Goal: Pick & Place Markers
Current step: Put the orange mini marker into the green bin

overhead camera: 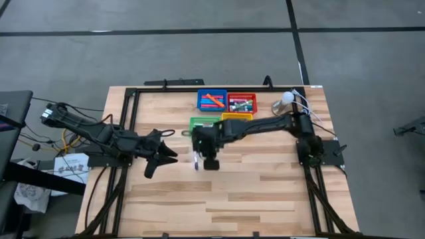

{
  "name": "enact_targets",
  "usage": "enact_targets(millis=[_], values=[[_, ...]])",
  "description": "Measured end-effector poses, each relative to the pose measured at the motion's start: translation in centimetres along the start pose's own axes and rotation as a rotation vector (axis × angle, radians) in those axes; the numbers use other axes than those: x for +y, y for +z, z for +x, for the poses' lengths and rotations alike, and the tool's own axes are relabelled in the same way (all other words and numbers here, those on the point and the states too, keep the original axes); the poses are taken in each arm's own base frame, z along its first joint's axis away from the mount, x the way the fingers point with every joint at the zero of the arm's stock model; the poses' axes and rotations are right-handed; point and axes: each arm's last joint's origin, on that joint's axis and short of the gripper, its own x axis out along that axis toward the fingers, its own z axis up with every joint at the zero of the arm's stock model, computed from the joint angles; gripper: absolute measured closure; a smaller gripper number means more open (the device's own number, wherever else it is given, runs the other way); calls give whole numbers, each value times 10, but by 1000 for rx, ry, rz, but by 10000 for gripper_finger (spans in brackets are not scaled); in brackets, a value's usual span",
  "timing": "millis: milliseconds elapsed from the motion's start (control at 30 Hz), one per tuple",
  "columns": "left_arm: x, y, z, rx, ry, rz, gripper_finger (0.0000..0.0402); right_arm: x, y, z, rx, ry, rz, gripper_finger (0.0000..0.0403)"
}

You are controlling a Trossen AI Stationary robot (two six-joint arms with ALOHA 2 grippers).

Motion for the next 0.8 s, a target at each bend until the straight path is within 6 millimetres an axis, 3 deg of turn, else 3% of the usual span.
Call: enact_targets(millis=[133, 367, 500, 800], values=[[0, 2, -3, -17, 3, 5, 289, -30, 4, -40, -89, -129, 18, 378], [1, 2, -4, -25, 18, 6, 289, -82, -10, -38, -18, -187, 127, 338], [1, 2, -4, -27, 18, 0, 289, -96, -18, -21, 49, -142, 155, 342], [1, 2, -4, -26, 19, 0, 289, -96, -18, -20, 49, -129, 145, 348]])
